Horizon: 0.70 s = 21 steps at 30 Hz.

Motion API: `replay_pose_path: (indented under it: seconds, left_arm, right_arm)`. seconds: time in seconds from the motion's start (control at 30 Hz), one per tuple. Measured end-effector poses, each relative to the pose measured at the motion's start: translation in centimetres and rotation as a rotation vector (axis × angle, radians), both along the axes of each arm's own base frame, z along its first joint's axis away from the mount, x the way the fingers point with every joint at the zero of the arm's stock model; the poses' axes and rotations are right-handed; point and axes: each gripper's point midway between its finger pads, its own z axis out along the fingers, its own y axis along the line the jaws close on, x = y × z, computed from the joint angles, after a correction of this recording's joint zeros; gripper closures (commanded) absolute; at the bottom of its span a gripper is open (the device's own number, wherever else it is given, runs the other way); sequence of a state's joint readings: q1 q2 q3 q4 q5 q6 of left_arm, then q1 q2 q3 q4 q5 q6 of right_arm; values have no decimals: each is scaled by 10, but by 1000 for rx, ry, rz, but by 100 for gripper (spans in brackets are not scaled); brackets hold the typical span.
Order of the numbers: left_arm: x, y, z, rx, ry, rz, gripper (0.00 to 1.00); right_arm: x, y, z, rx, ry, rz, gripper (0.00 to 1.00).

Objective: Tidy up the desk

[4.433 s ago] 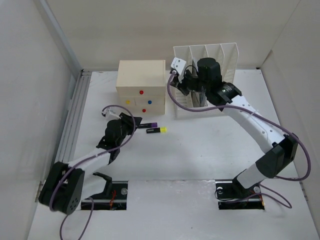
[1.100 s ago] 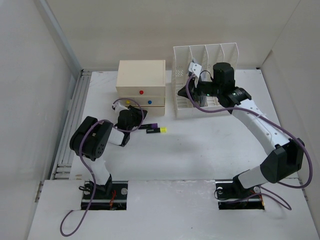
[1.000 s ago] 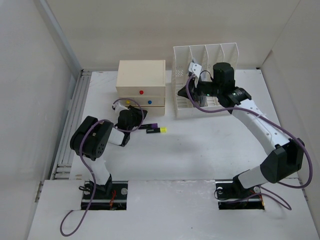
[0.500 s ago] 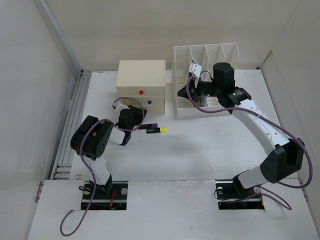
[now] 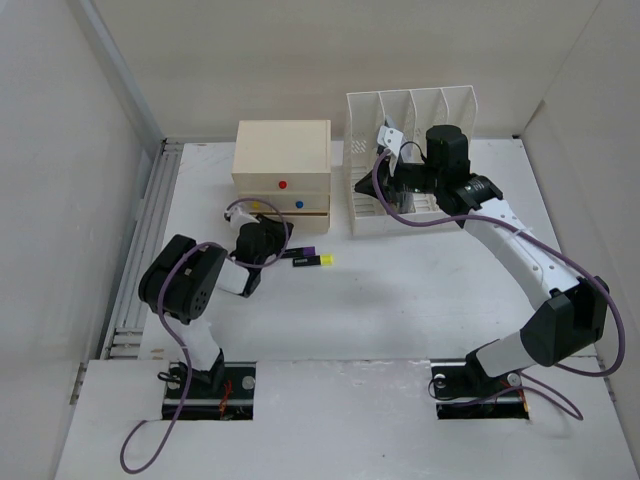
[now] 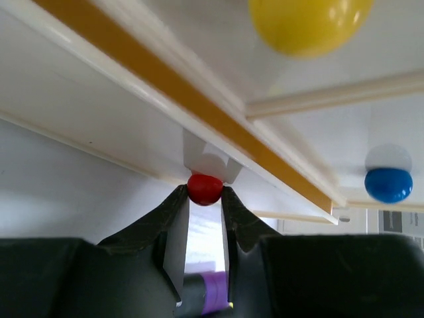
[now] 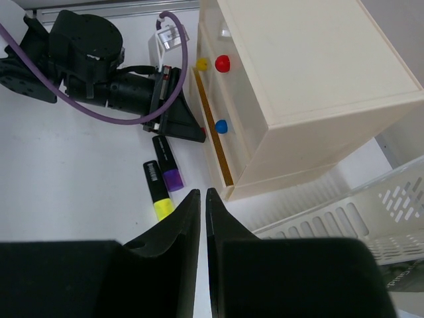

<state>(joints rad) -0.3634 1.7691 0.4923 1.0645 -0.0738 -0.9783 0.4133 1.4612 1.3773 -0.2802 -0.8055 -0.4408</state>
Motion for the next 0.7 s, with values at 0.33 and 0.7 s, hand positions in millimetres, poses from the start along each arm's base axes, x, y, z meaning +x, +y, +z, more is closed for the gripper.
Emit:
replay_pose_path:
  seconds: [0.33,0.7]
  left_arm:
    - [-25,1,-1,7,8,-13,100]
    - [-61,2,-1,3,-1,-22,100]
  right_arm:
    - [-1,1,0,2,1,7,87]
    - [-2,1,1,5,3,13,85]
